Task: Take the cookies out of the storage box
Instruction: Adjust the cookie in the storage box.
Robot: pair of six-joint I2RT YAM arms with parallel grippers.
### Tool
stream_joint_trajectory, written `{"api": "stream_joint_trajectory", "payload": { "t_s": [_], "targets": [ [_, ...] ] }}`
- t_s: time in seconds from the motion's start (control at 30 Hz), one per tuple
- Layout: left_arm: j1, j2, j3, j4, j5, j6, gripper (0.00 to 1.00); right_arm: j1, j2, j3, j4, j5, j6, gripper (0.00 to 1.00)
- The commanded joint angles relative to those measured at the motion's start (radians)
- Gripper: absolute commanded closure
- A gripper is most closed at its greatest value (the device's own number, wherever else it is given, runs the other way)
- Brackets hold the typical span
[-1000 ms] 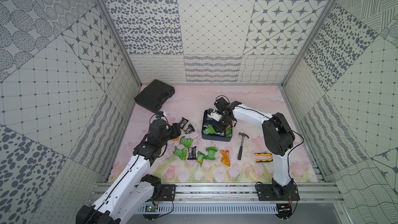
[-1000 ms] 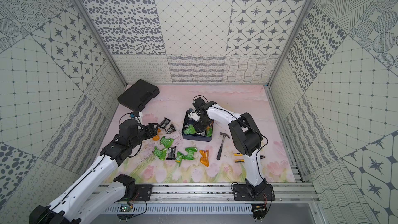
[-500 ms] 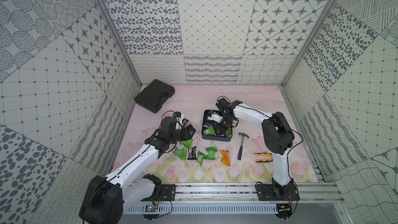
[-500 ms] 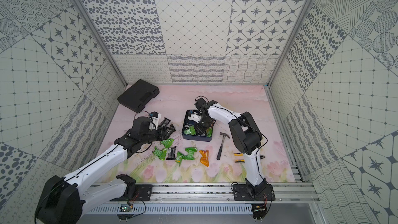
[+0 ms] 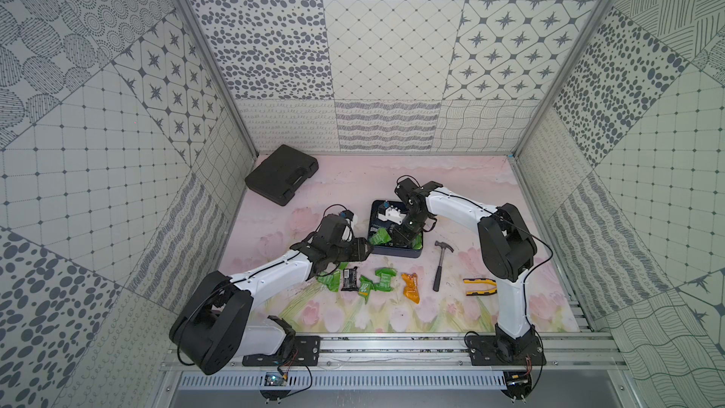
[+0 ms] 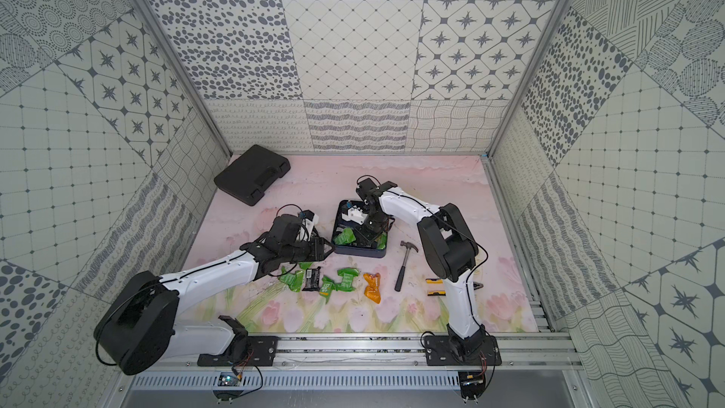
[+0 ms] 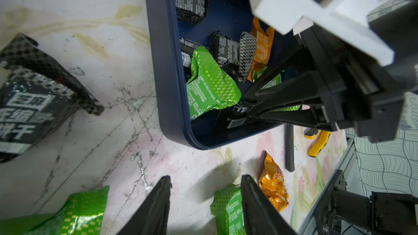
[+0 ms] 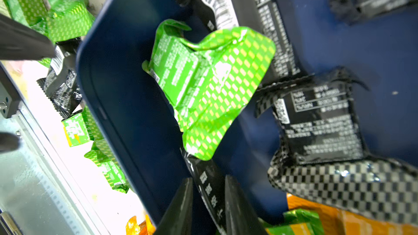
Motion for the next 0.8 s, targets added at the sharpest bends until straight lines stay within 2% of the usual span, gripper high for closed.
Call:
{"api": "stream_joint_trajectory", "payload": {
  "t_s": [0.0, 0.1, 0.17, 0.27, 0.37, 0.43, 0.57, 0.77],
  "targets": [
    [-0.016, 0.057, 0.030, 0.086, -0.026, -0.033, 0.48, -0.001, -0.017, 0.021, -0.039, -0.036, 0.003, 0.73],
    [-0.018, 0.081, 0.041, 0.083, -0.041, -0.038, 0.50, -0.001, -0.022, 0.042, -0.028, -0.059, 0.040, 0.73],
    [-0.020, 0.090, 0.047, 0.078, -0.051, -0.039, 0.51, 0.001, -0.035, 0.043, 0.016, -0.042, 0.104, 0.62],
    [-0.020, 0.090, 0.049, 0.074, -0.060, -0.042, 0.51, 0.000, -0.081, 0.015, 0.117, -0.036, 0.233, 0.52],
    [-0.020, 0.089, 0.046, 0.071, -0.071, -0.043, 0.52, 0.001, -0.122, -0.036, 0.232, -0.031, 0.380, 0.47],
    [-0.019, 0.090, 0.046, 0.069, -0.080, -0.046, 0.52, 0.001, -0.130, -0.062, 0.292, 0.003, 0.492, 0.45],
    [-0.020, 0.097, 0.048, 0.072, -0.091, -0.056, 0.53, 0.012, -0.111, -0.103, 0.399, -0.027, 0.682, 0.46],
    [-0.020, 0.104, 0.052, 0.074, -0.099, -0.068, 0.54, 0.018, -0.085, -0.156, 0.447, 0.014, 0.773, 0.49]
  ]
}}
